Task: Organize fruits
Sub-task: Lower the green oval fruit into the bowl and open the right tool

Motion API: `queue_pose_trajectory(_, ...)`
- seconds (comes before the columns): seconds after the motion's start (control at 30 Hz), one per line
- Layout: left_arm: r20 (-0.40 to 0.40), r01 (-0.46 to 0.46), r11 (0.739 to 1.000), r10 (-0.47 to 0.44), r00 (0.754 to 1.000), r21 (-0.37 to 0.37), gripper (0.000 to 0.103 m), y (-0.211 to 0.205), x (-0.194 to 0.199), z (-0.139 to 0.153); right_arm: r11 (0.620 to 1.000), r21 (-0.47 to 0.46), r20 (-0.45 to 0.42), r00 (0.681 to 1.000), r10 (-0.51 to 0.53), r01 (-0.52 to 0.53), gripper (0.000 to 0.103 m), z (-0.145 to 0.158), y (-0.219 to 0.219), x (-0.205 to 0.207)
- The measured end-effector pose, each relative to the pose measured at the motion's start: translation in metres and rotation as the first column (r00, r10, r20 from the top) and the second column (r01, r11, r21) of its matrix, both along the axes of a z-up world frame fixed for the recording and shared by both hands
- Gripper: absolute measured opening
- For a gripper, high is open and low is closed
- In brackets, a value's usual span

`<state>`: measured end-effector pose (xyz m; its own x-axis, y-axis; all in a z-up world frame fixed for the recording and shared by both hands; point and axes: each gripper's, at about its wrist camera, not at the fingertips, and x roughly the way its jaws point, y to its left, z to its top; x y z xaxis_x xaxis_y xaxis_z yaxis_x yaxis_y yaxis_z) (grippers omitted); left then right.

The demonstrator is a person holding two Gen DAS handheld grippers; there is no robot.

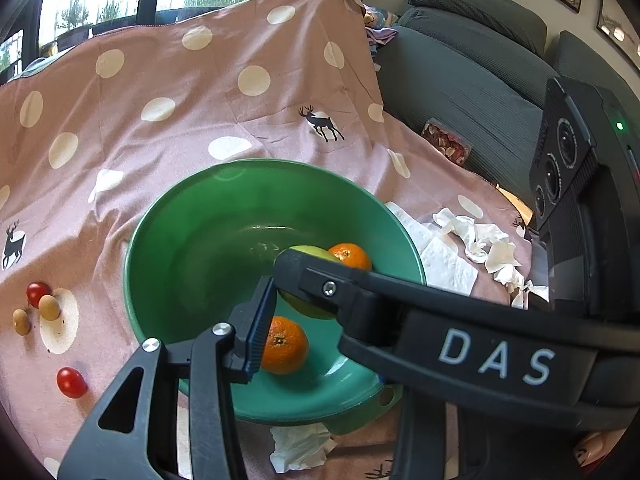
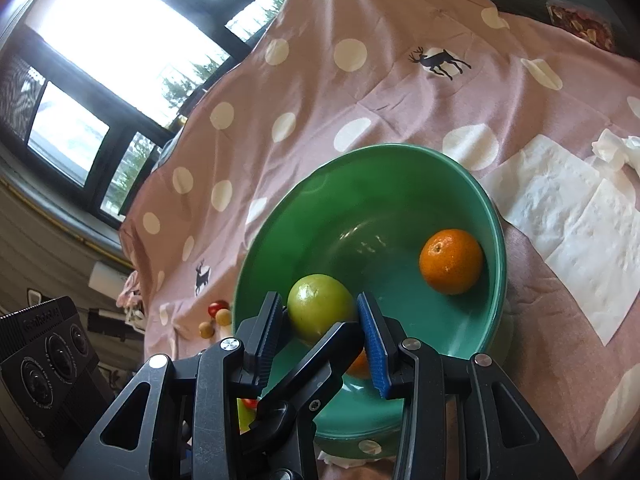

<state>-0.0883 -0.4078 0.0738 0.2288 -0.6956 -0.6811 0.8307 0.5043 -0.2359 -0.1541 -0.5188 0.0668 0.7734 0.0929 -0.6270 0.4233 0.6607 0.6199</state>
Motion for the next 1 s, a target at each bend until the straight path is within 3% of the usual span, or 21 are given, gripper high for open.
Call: queue_pose_trajectory(1.0,-0.096,0.001,1.000,-0.001,0.995,0.000,0.040,-0.006,0.009,-0.015,0.998,-0.061,-0.101,0.994,-0.032,0.026,0.043,-0.005,0.000,0.007)
